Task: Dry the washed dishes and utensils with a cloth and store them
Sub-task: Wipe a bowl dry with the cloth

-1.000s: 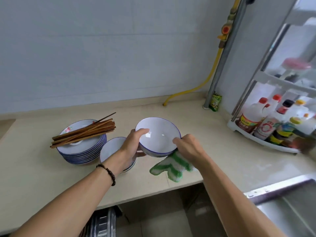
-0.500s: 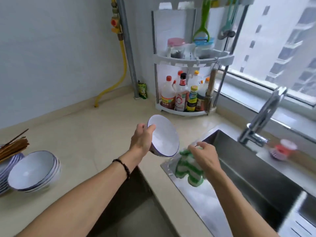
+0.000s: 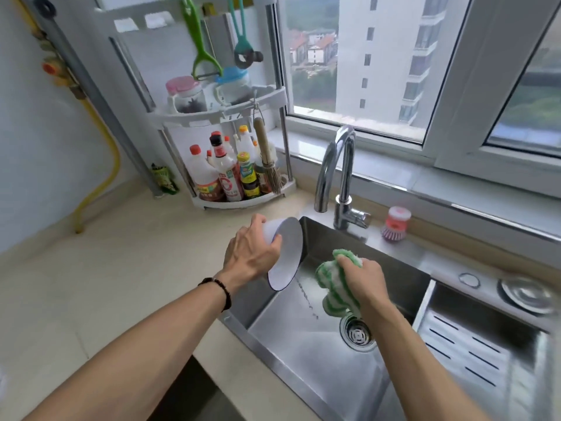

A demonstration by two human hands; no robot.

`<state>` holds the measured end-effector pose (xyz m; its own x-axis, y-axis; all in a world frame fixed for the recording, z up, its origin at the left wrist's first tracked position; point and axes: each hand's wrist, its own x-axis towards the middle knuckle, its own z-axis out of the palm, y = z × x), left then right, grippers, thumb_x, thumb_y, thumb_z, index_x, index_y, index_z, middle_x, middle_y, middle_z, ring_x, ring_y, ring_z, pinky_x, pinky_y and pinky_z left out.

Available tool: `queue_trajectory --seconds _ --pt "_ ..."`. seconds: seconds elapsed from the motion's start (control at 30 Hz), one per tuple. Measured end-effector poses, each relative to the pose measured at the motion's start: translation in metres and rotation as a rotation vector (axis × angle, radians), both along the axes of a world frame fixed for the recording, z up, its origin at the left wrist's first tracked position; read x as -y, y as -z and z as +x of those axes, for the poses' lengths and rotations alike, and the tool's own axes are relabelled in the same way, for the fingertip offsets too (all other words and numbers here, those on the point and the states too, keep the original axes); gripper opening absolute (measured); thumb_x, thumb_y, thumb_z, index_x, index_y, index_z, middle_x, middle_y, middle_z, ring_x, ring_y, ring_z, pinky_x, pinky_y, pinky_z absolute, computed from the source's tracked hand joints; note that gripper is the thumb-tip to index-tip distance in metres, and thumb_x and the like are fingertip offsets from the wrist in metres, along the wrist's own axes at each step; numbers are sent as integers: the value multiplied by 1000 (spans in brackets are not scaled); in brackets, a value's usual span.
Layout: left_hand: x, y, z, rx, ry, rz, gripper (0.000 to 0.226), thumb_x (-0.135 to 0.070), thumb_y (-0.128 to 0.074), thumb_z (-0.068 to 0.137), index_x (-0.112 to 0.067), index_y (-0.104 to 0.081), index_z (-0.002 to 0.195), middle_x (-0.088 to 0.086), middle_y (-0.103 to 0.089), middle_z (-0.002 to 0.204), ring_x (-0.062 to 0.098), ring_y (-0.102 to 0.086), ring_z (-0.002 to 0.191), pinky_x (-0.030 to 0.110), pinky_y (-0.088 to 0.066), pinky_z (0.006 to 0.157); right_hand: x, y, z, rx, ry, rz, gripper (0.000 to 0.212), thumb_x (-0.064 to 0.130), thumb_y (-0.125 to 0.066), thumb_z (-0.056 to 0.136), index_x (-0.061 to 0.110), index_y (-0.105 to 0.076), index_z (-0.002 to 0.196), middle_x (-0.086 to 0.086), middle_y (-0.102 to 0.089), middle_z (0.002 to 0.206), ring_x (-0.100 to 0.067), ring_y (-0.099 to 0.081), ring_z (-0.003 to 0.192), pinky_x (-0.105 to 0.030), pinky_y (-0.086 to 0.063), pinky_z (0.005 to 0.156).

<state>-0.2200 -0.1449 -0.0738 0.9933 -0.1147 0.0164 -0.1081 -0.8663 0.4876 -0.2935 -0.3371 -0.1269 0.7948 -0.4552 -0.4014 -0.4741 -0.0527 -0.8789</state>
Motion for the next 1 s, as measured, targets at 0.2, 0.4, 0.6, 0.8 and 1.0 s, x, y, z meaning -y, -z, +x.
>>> queue_trajectory --seconds 0.2,0.4,0.6,0.8,1.0 --pt "5 -6 3 34 32 82 45 -48 -52 94 -21 -42 129 13 -64 108 34 -58 93 39 -48 82 5 8 8 67 -24 192 20 23 -48 100 10 -61 103 -9 -67 93 -26 -64 85 -36 -51 74" --pt "1 -14 7 -150 -65 -10 45 -58 -48 96 -19 -48 119 8 -61 106 32 -58 97 36 -44 78 -24 -11 10 320 -53 357 42 13 -47 103 32 -49 140 4 -61 124 -12 -62 107 -34 -52 91" --pt "-13 -5 10 -468 -132 -483 79 -87 -44 65 -28 -61 114 8 -68 116 32 -67 106 57 -50 98 -71 -31 -1 329 -1007 -173 88 28 -67 83 33 -22 158 1 -44 154 -16 -48 129 -29 -36 111" --pt "-25 -6 -1 -401 -128 -476 68 -83 -42 69 -34 -70 106 -1 -73 103 26 -69 98 52 -54 94 -65 -8 12 231 -1271 -1013 108 37 -74 84 32 2 160 0 3 169 -24 -1 155 -40 -3 124" --pt "-22 -23 -11 -202 -68 -366 50 -63 -41 82 -30 -68 107 -5 -70 103 20 -64 99 37 -50 90 -85 -39 5 272 -1106 -92 91 31 -83 77 32 -35 154 6 -34 161 -15 -34 144 -35 -25 122"
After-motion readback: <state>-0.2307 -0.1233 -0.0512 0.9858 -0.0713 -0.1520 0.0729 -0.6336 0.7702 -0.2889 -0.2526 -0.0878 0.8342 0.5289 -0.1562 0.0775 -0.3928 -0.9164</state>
